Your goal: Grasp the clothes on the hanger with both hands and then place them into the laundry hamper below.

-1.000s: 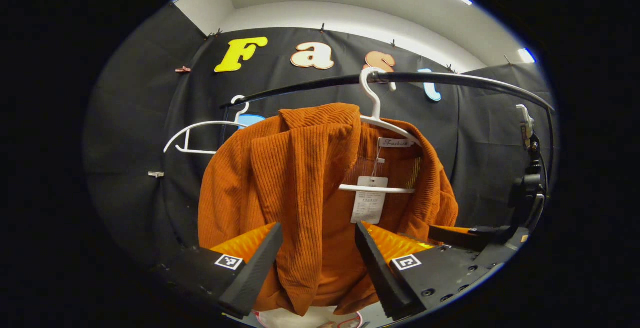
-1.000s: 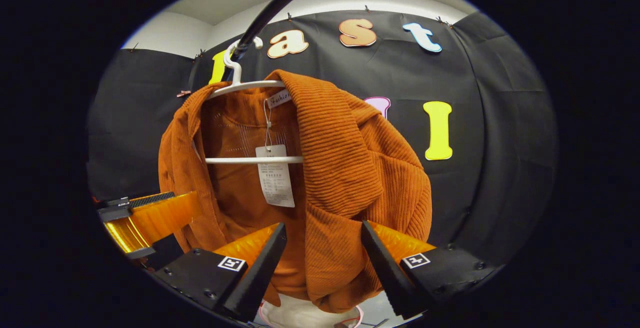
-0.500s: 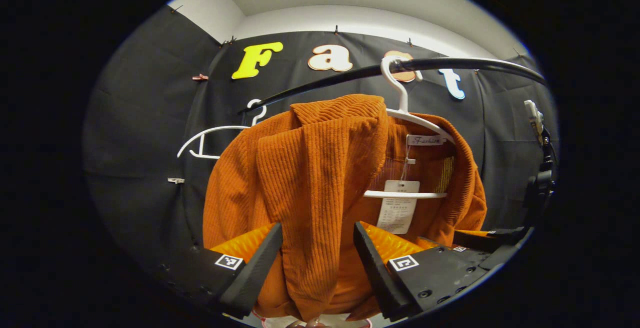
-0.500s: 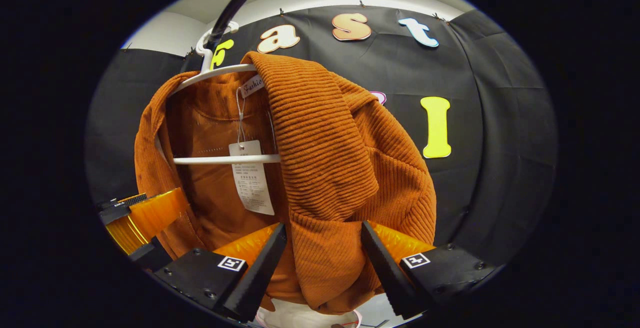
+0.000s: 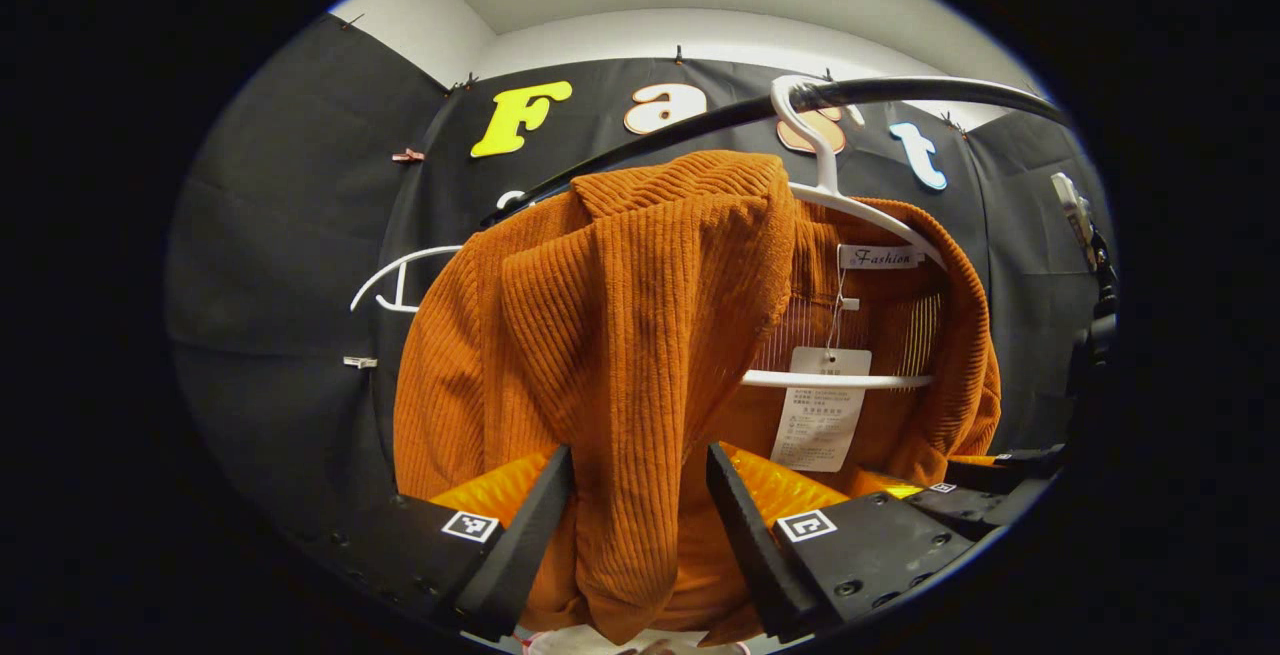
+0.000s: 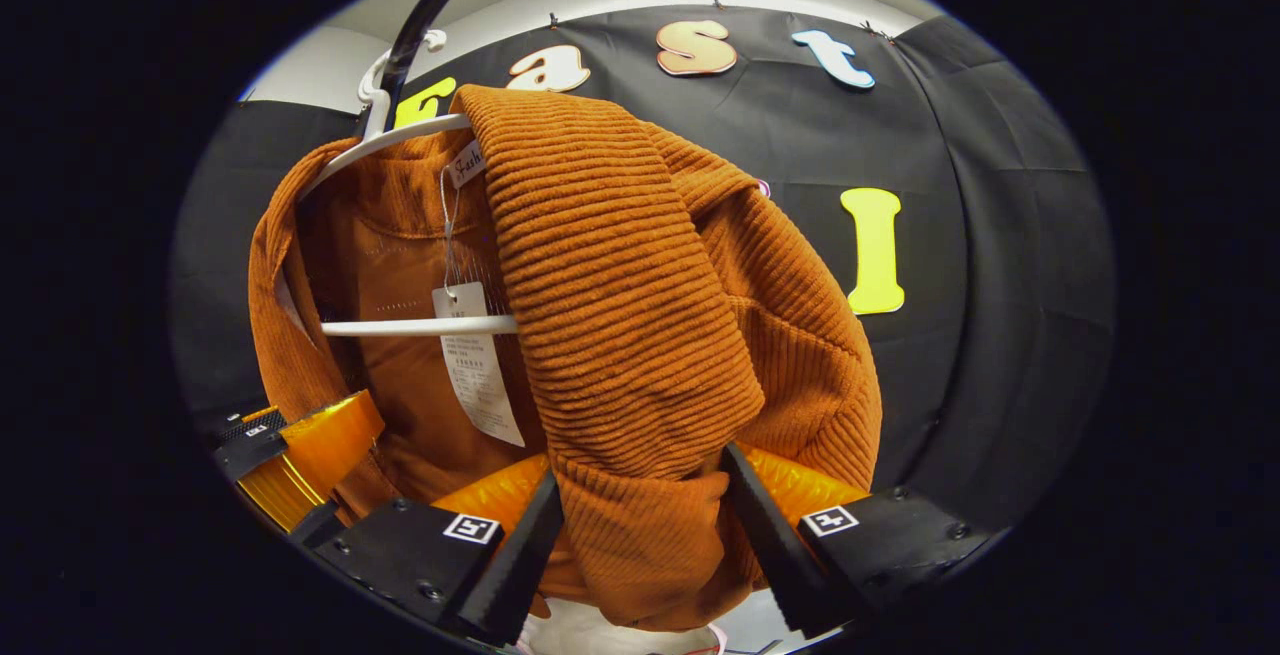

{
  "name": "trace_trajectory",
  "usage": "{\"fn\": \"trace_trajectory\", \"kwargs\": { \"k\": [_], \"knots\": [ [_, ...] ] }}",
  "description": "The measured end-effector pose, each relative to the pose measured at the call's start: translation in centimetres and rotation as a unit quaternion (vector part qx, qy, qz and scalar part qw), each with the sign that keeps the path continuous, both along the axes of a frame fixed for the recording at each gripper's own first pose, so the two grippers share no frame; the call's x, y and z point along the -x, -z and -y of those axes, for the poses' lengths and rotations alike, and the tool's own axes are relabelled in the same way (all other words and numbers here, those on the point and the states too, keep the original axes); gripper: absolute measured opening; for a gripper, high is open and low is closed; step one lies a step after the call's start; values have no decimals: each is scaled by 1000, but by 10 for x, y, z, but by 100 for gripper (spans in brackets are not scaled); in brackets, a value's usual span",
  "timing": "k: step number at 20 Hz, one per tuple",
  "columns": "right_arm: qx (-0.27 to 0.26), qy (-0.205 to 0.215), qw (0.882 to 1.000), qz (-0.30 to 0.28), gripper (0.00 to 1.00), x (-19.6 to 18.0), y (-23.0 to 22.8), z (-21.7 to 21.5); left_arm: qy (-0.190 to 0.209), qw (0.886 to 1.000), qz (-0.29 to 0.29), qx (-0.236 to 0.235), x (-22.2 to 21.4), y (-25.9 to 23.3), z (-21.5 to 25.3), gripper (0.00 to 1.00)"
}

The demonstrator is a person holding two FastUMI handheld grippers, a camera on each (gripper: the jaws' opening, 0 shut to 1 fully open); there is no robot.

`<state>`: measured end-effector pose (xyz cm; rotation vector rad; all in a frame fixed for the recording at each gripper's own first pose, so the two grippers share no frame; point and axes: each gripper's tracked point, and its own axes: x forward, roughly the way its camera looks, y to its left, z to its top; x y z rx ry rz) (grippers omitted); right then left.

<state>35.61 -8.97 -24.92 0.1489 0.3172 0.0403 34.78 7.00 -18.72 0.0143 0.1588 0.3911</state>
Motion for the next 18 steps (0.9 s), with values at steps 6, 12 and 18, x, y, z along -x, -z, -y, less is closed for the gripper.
{"fn": "trace_trajectory", "kwargs": {
  "k": [6,12,18],
  "knots": [
    [10,-30,999,-3,14,-15,6,13,10,1000,-20,14,-3,3,-15,5],
    [-2,-16,1000,22,14,-9,-21,60,-24,999,-21,-35,25,-24,-44,5],
    [-38,11,996,83,9,-4,-71,99,-45,997,-1,-62,35,-57,-55,3]
  ]
}}
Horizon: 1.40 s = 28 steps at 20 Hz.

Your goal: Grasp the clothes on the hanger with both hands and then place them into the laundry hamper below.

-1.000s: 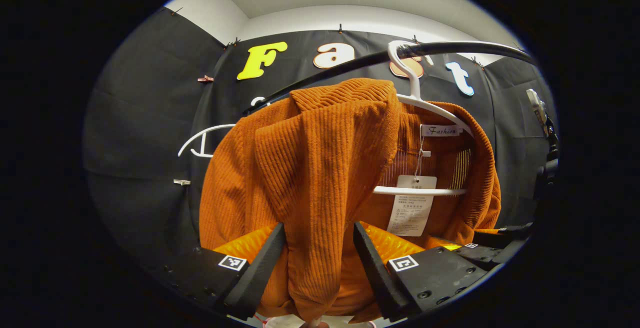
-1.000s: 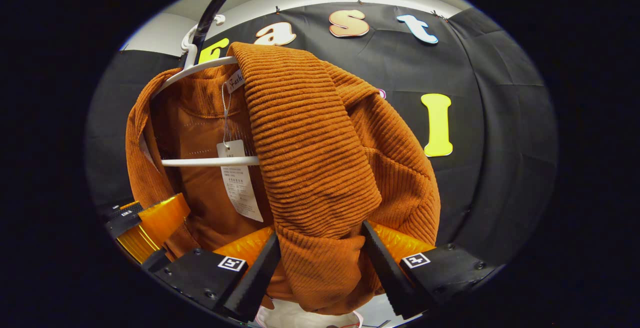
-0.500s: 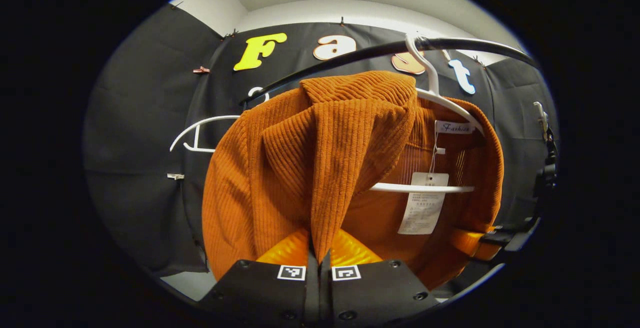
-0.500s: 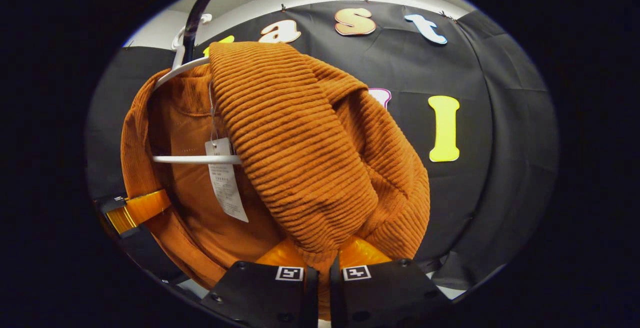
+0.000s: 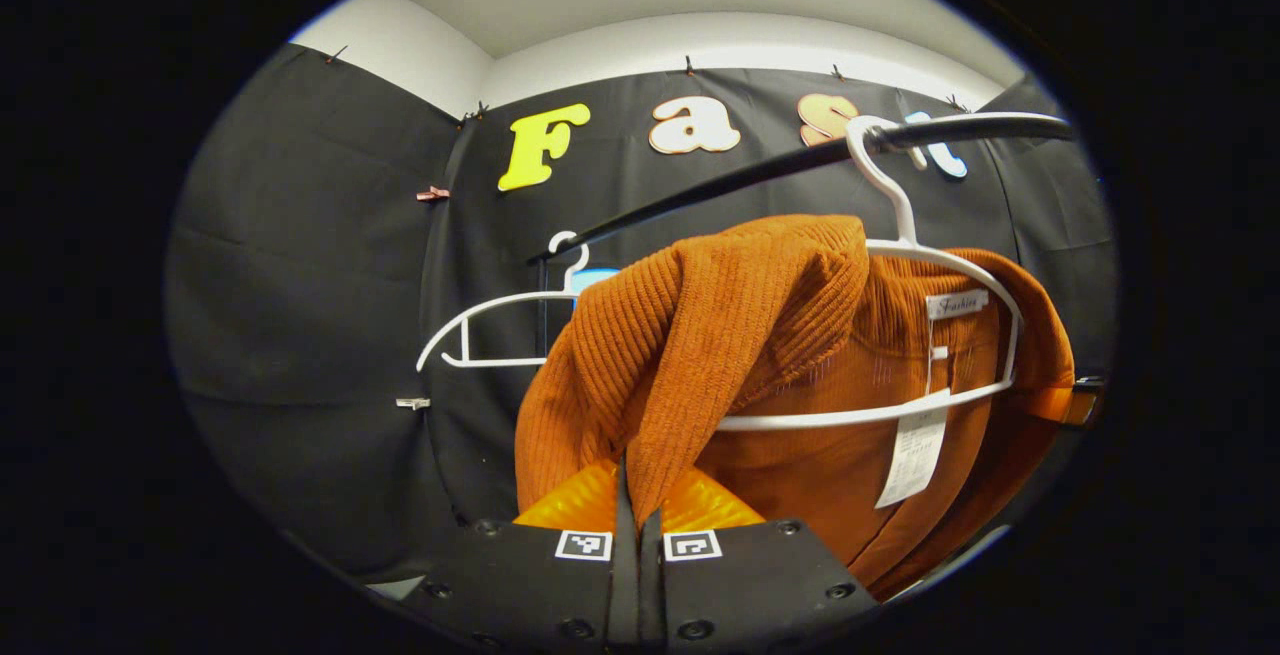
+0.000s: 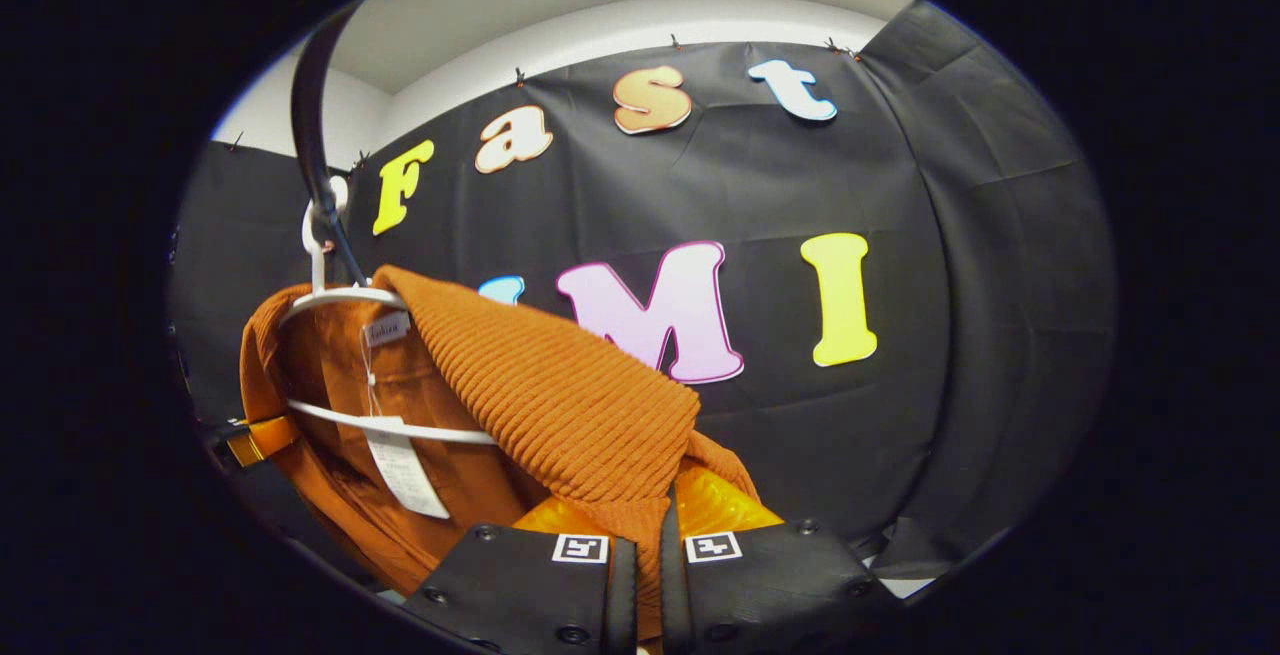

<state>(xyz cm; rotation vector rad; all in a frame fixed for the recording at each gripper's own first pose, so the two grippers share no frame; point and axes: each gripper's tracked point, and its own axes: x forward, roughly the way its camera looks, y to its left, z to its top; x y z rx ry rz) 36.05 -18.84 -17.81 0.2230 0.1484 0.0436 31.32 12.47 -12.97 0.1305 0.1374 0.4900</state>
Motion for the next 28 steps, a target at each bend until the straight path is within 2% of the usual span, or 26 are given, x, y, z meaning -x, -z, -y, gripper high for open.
{"fn": "trace_trajectory", "kwargs": {
  "k": [1,3,4,5,8,9,10,11,15,17,18,19,20,22,23,24,25,28],
  "knots": [
    [-3,1,1000,6,13,-2,-5,2,-1,1000,5,2,2,-6,-1,3],
    [-8,4,1000,25,14,-7,-23,6,-5,1000,12,10,9,-19,-8,4],
    [-14,6,999,38,10,-10,-35,8,-8,1000,19,15,10,-29,-12,5],
    [-25,9,998,53,14,-14,-47,11,-11,999,29,20,11,-39,-15,4],
    [-49,23,995,84,13,-31,-69,20,-12,998,55,27,13,-67,-24,6],
    [-49,25,994,90,9,-37,-73,21,-6,998,63,24,12,-78,-24,5],
    [-43,23,994,95,9,-42,-78,21,1,997,68,23,10,-86,-24,5],
    [-32,21,994,98,13,-48,-83,21,12,997,69,26,7,-94,-24,3],
    [17,2,994,105,13,-70,-93,22,45,997,60,24,-9,-113,-46,5],
    [25,-3,995,94,13,-77,-84,22,42,998,44,24,-10,-110,-65,2],
    [23,-8,996,85,13,-80,-79,20,39,998,36,21,-9,-107,-76,5],
    [21,-17,997,77,9,-82,-72,16,38,999,27,20,-10,-103,-85,5],
    [24,-26,997,69,14,-85,-66,12,43,999,16,24,-13,-97,-92,5],
    [42,-47,997,52,13,-91,-51,3,49,998,1,44,-24,-84,-106,5],
    [50,-60,996,48,18,-94,-45,-2,49,997,-11,55,-28,-72,-113,3],
    [47,-71,996,41,14,-98,-37,-6,52,996,-20,64,-31,-61,-118,5],
    [34,-76,996,35,14,-101,-28,-6,52,996,-30,68,-34,-47,-126,5],
    [3,-66,998,-11,14,-110,11,2,60,988,-69,123,-38,17,-137,5]
  ]
}}
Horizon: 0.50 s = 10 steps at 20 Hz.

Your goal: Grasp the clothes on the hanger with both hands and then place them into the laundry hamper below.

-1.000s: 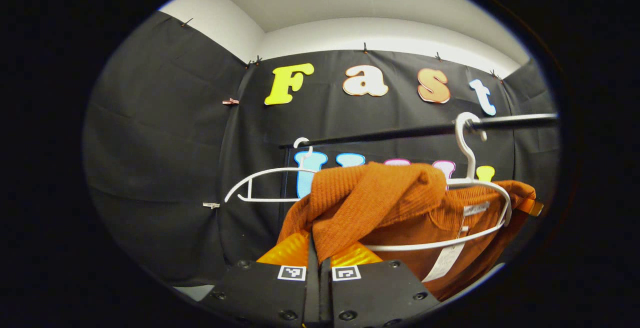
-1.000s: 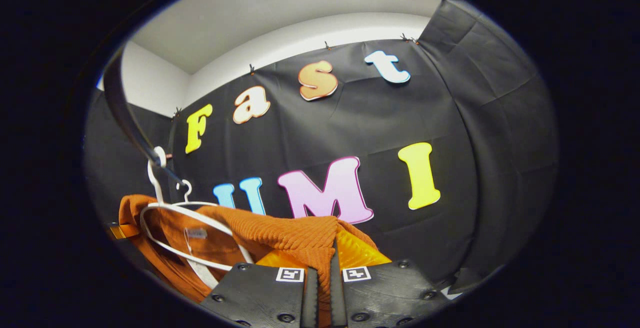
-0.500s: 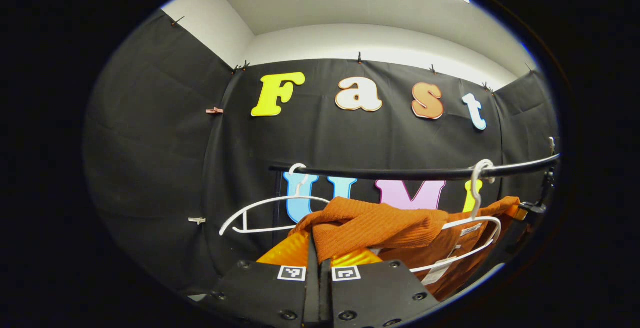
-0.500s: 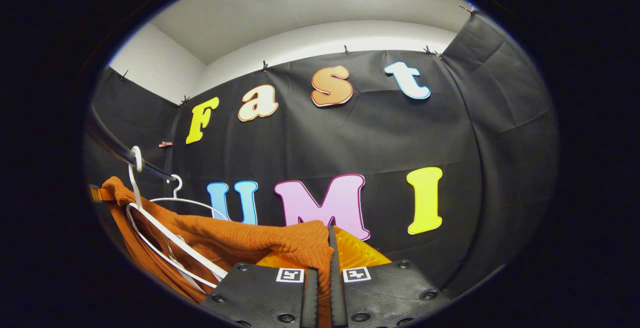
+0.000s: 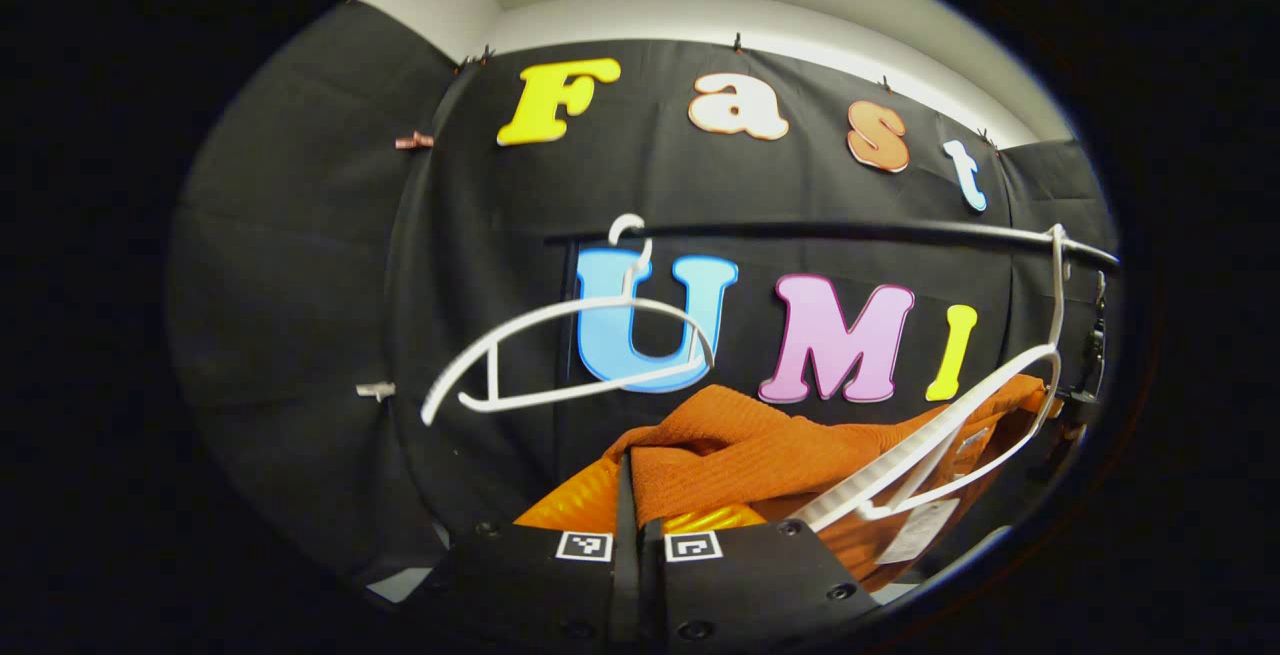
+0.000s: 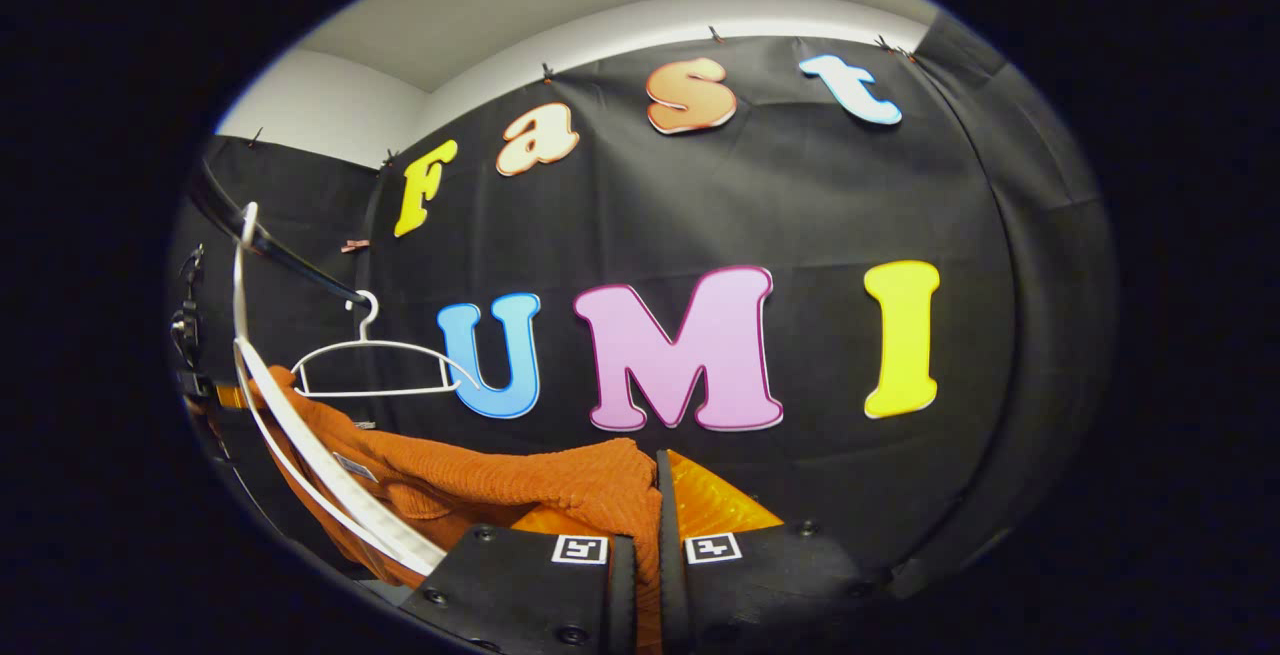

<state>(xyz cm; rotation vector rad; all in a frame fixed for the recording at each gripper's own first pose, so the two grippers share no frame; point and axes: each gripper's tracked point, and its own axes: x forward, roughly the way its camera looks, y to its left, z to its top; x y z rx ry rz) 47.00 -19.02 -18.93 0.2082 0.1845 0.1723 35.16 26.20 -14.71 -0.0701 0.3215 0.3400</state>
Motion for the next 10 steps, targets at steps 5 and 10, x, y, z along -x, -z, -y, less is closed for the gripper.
{"fn": "trace_trajectory", "kwargs": {
  "k": [5,10],
  "knots": [
    [22,15,997,-75,14,19,75,3,-2,998,-62,2,17,80,14,5],
    [5,28,990,-137,14,54,123,3,-12,994,-100,37,48,119,25,5]
  ]
}}
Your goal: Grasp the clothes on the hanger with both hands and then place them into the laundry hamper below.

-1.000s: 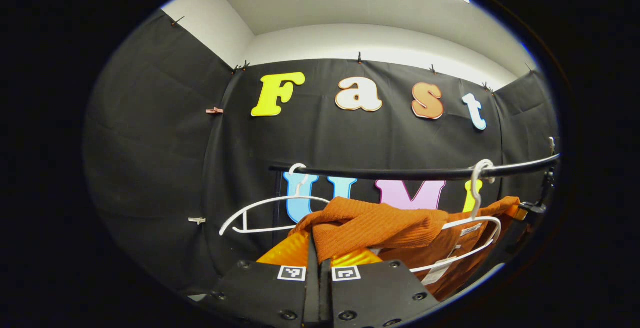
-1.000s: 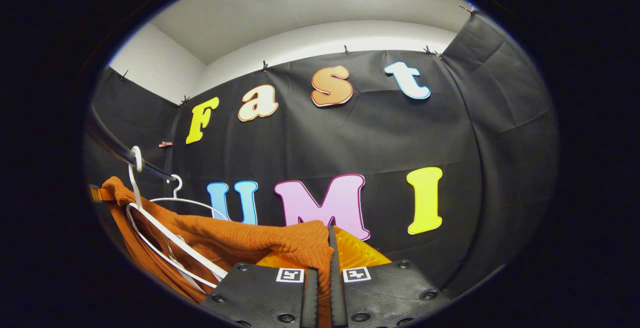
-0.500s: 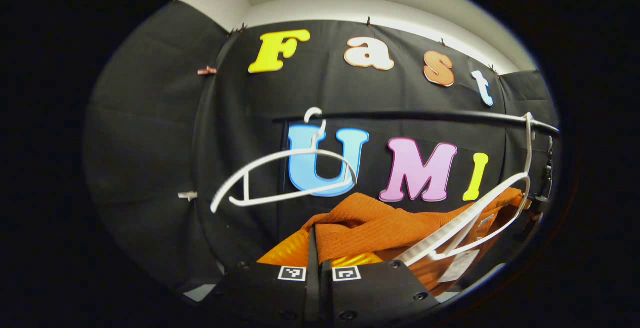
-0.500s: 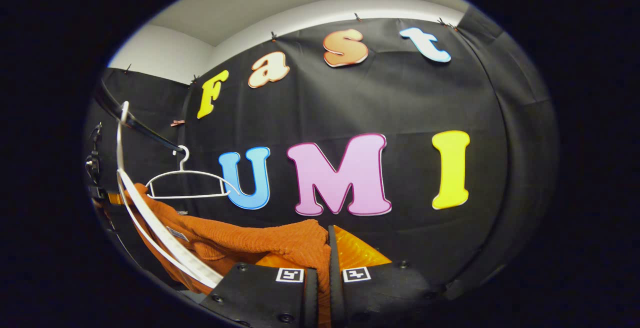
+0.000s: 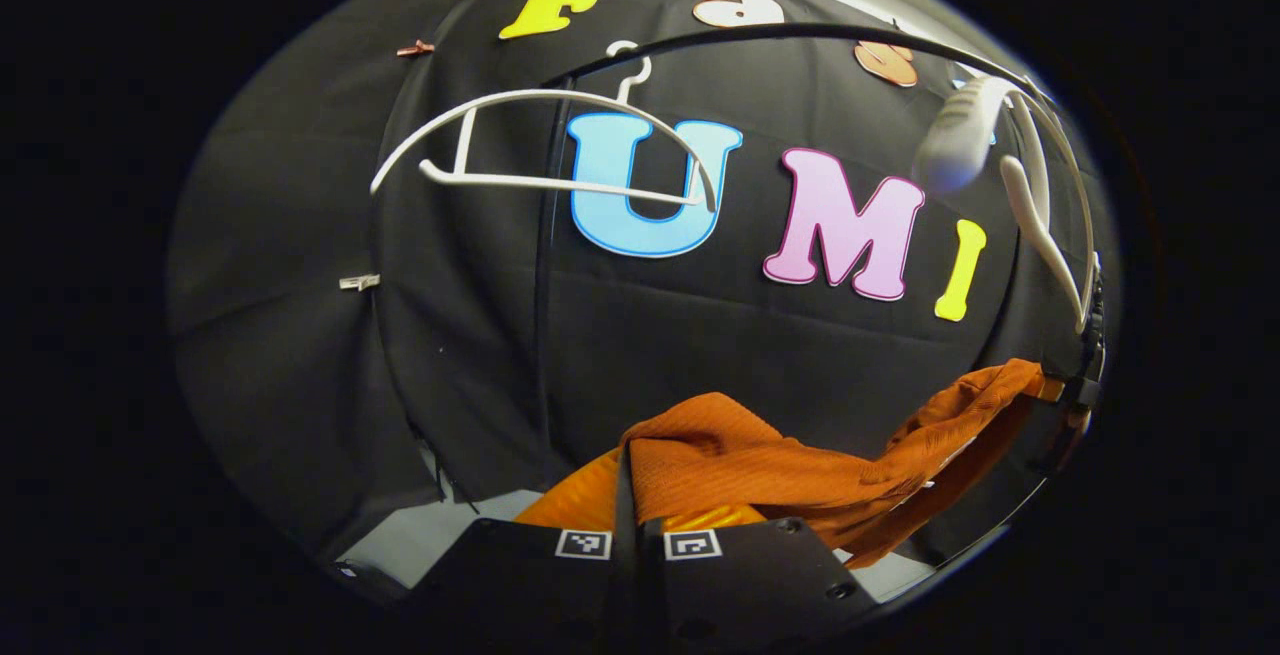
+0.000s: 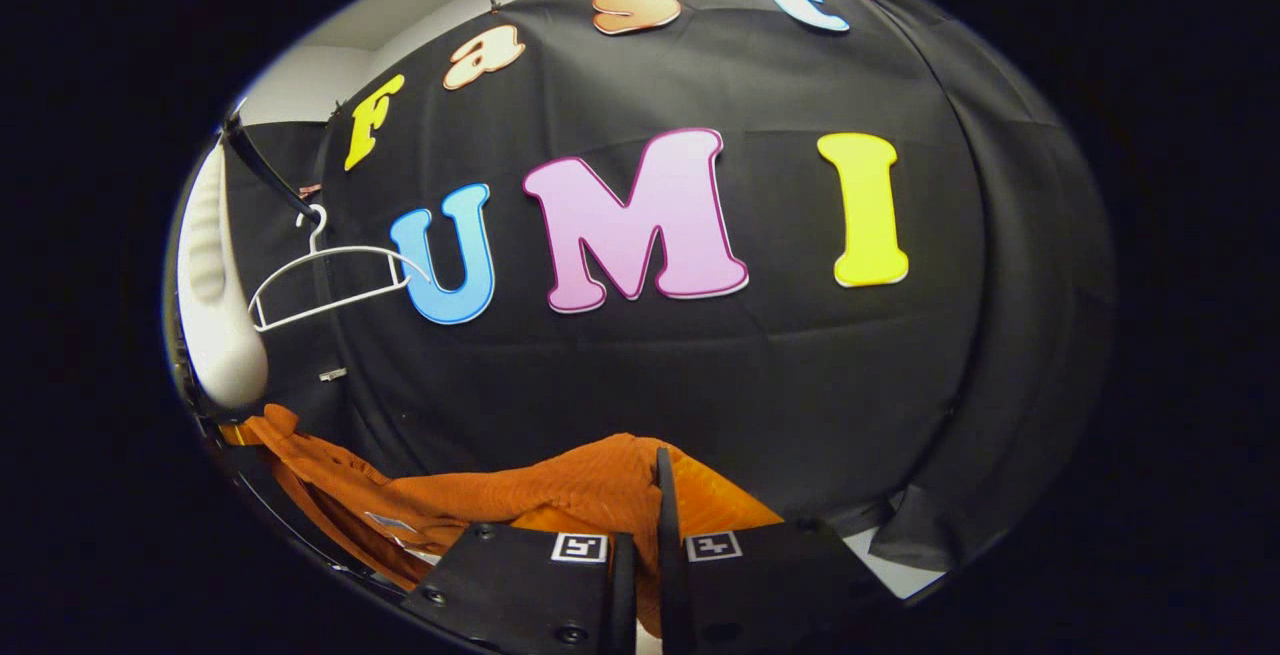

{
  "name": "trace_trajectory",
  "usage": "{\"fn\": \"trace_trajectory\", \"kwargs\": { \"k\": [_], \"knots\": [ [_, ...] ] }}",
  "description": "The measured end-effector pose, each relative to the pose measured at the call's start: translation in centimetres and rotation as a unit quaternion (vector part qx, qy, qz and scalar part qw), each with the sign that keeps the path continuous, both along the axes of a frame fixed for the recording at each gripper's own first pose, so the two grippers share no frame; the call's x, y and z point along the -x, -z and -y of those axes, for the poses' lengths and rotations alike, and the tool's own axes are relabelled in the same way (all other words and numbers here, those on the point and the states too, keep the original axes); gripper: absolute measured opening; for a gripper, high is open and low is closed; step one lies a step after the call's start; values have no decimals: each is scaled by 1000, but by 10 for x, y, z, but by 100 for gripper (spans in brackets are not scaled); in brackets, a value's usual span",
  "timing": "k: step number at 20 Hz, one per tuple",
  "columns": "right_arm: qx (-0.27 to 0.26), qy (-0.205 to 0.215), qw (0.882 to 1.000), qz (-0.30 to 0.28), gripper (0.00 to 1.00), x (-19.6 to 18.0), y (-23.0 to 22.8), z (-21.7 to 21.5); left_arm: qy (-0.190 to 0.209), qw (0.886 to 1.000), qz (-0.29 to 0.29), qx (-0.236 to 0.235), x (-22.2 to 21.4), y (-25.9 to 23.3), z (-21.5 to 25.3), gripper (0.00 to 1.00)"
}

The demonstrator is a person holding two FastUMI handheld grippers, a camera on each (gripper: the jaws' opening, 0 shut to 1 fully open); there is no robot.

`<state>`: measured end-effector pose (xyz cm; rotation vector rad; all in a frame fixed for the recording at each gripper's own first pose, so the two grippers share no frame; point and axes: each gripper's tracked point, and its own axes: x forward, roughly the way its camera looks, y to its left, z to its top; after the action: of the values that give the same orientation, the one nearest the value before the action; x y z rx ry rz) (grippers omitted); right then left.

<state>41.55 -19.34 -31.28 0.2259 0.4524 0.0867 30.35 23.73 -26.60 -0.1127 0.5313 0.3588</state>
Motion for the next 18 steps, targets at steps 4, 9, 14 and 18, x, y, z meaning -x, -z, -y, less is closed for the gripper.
{"fn": "trace_trajectory", "kwargs": {
  "k": [4,9,14,18],
  "knots": [
    [2,-16,999,-31,14,31,20,-17,12,1000,-18,-3,23,12,26,5],
    [-31,-74,995,-53,14,66,24,-76,41,997,-29,55,36,31,99,5],
    [-74,-151,983,-68,14,107,14,-153,70,991,-21,113,33,35,160,5],
    [-85,-190,974,-84,14,130,14,-184,87,989,-22,120,29,38,187,5]
  ]
}}
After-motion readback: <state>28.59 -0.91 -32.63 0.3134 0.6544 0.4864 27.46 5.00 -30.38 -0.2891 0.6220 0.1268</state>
